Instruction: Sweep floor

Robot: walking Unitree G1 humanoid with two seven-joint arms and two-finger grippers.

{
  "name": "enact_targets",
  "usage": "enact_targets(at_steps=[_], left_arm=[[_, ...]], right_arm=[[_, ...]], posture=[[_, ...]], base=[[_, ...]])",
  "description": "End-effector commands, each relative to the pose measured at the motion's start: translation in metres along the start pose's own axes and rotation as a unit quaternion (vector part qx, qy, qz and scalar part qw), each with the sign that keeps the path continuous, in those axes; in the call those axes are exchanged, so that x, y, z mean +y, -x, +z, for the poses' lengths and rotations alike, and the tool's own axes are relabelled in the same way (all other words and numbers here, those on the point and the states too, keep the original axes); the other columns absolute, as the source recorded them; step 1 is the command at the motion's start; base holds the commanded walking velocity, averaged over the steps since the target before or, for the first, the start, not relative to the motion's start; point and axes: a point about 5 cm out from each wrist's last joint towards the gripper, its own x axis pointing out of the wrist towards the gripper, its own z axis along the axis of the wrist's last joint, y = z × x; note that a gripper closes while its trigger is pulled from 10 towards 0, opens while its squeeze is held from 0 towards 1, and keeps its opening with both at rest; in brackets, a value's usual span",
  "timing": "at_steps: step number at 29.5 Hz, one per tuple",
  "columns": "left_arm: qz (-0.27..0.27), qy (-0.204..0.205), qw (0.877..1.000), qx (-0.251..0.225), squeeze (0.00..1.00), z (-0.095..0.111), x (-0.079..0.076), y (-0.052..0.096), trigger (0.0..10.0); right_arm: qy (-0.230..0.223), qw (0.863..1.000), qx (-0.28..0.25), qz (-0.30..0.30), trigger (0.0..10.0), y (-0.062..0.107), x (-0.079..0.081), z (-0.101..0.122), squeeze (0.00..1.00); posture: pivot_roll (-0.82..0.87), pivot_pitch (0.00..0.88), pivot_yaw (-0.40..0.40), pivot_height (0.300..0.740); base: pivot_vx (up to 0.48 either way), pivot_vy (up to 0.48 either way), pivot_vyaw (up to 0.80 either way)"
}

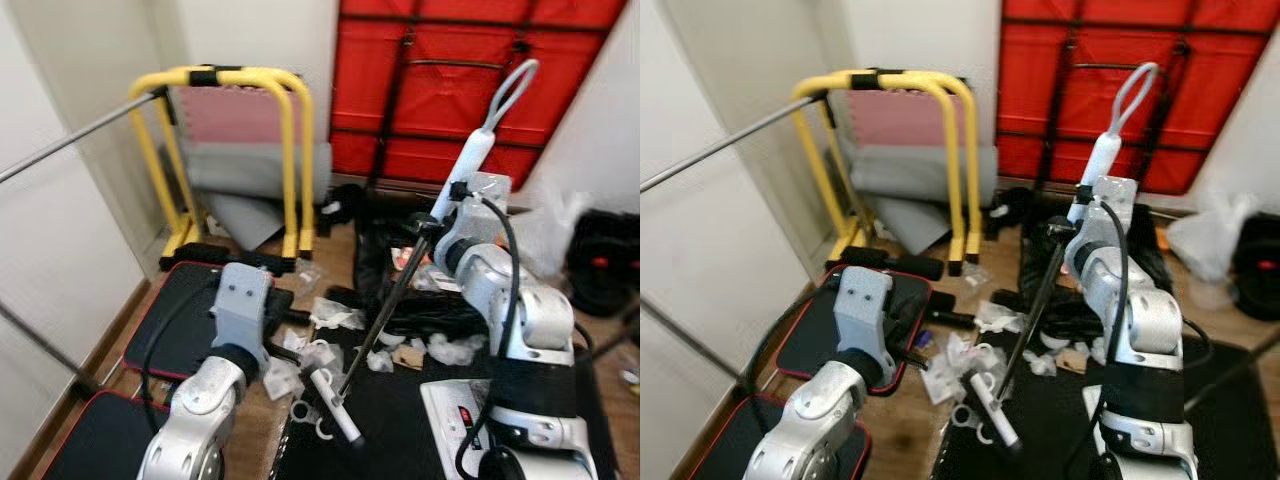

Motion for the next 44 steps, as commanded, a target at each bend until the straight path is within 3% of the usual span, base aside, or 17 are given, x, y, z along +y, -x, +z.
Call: enact_targets(at_steps=[1,7,21,26,29,33,38,42,44], left_arm=[[-0.001,0.0,1.0,0.001,0.0,-0.001,-0.002,0.003,10.0],[-0.014,0.004,1.0,-0.003,0.0,0.001,-0.01,0.01,10.0],[-0.009,0.03,0.999,-0.008,0.0,0.004,-0.019,0.021,10.0],[-0.003,0.031,0.999,-0.009,0.0,0.004,-0.02,0.023,10.0],[0.01,0.033,0.999,-0.012,0.0,0.006,-0.02,0.026,10.0],[0.04,0.033,0.999,-0.015,0.0,0.008,-0.018,0.03,10.0],[0.143,0.015,0.989,-0.02,0.0,0.011,0.001,0.04,10.0],[0.163,0.01,0.986,-0.02,0.0,0.012,0.005,0.042,10.0],[0.228,-0.009,0.973,-0.016,0.0,0.011,0.024,0.05,10.0]], right_arm=[[-0.03,0.999,-0.027,0.013,10.0,-0.005,0.004,0.005,0.0],[-0.08,0.996,-0.045,0.014,10.0,-0.015,0.003,0.01,0.0],[-0.087,0.993,-0.058,0.055,10.0,-0.015,0.022,0.01,0.0],[-0.088,0.992,-0.067,0.067,10.0,-0.017,0.025,0.011,0.0],[-0.103,0.986,-0.077,0.11,10.0,-0.019,0.031,0.013,0.0],[-0.106,0.982,-0.071,0.139,10.0,-0.025,0.034,0.011,0.0],[-0.13,0.976,-0.046,0.17,10.0,-0.032,0.039,0.004,0.0],[-0.138,0.973,-0.043,0.18,10.0,-0.033,0.041,0.003,0.0],[-0.168,0.966,-0.022,0.196,10.0,-0.035,0.05,-0.004,0.0]], posture=[[-0.1,0.069,-0.078,0.74],[-0.09,0.091,-0.08,0.74],[-0.09,0.154,-0.077,0.74],[-0.09,0.165,-0.079,0.74],[-0.08,0.192,-0.081,0.74],[-0.08,0.211,-0.083,0.74],[-0.07,0.259,-0.072,0.74],[-0.07,0.259,-0.072,0.74],[-0.05,0.285,-0.063,0.74]], base=[[0.0,0.0,-0.8],[0.0,0.0,-0.8],[0.0,0.0,-0.8],[0.0,0.0,0.0],[0.0,0.0,0.0],[0.0,0.0,0.0],[0.0,0.0,0.0],[0.0,0.0,0.0],[0.0,0.0,0.0]])
